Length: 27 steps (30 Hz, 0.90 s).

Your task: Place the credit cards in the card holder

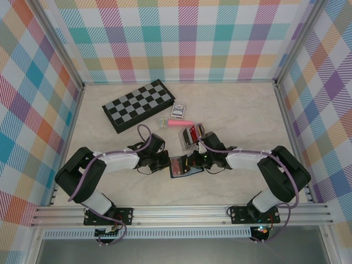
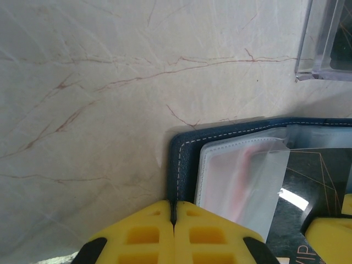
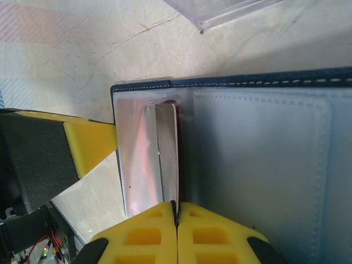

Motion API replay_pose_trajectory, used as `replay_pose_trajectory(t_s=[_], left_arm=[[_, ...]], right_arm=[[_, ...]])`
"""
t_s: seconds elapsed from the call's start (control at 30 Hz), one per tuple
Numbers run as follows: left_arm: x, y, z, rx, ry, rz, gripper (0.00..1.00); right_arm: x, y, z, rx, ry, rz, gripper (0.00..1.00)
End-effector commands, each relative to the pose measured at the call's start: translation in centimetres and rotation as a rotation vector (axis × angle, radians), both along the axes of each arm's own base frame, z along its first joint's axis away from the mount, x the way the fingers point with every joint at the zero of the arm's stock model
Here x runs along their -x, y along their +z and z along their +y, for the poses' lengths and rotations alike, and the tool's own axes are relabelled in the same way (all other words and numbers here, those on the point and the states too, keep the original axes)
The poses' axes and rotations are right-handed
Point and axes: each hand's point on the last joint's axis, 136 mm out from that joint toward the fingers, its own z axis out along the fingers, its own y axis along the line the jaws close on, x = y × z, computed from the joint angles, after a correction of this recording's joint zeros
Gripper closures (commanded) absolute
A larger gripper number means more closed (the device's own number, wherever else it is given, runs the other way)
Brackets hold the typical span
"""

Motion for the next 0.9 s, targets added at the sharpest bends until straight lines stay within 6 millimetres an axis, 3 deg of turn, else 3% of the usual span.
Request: replay_pose_trajectory(t_s=[0.0, 0.13, 0.27, 0.4, 0.63, 0.77, 0.87], left_arm=[[0.7, -0.6, 0.0, -0.03, -0.023, 0.021, 1.0], [0.7, -0.7, 0.0, -0.031, -0.022, 0.02, 1.0], [0.7, -0.6, 0.0, -0.034, -0.023, 0.02, 1.0], [0.8, -0.8, 0.2, -0.038, -0.02, 0.022, 1.0], [0.8, -0.8, 0.0, -0.028, -0.023, 0.021, 1.0], [0.6, -0.6, -0.1, -0.025, -0.02, 0.014, 1.0], [0.7, -0.7, 0.0, -0.031, -0.019, 0.017, 1.0]], right_arm=[[-0.3, -1.1, -0.6, 0.031, -0.033, -0.019, 0.95], [0.5, -1.3, 0.5, -0.013, 0.018, 0.031, 0.94], [0.4, -2.1, -1.4, 0.072, -0.048, 0.016, 0.94], [-0.2, -1.5, -2.1, 0.084, -0.074, -0.019, 0.94], [0.6, -2.0, 0.1, 0.013, -0.003, 0.039, 0.92], [1.2, -1.4, 1.3, -0.009, 0.049, 0.034, 0.9], [1.3, -1.3, 1.2, 0.018, 0.06, 0.036, 0.88]])
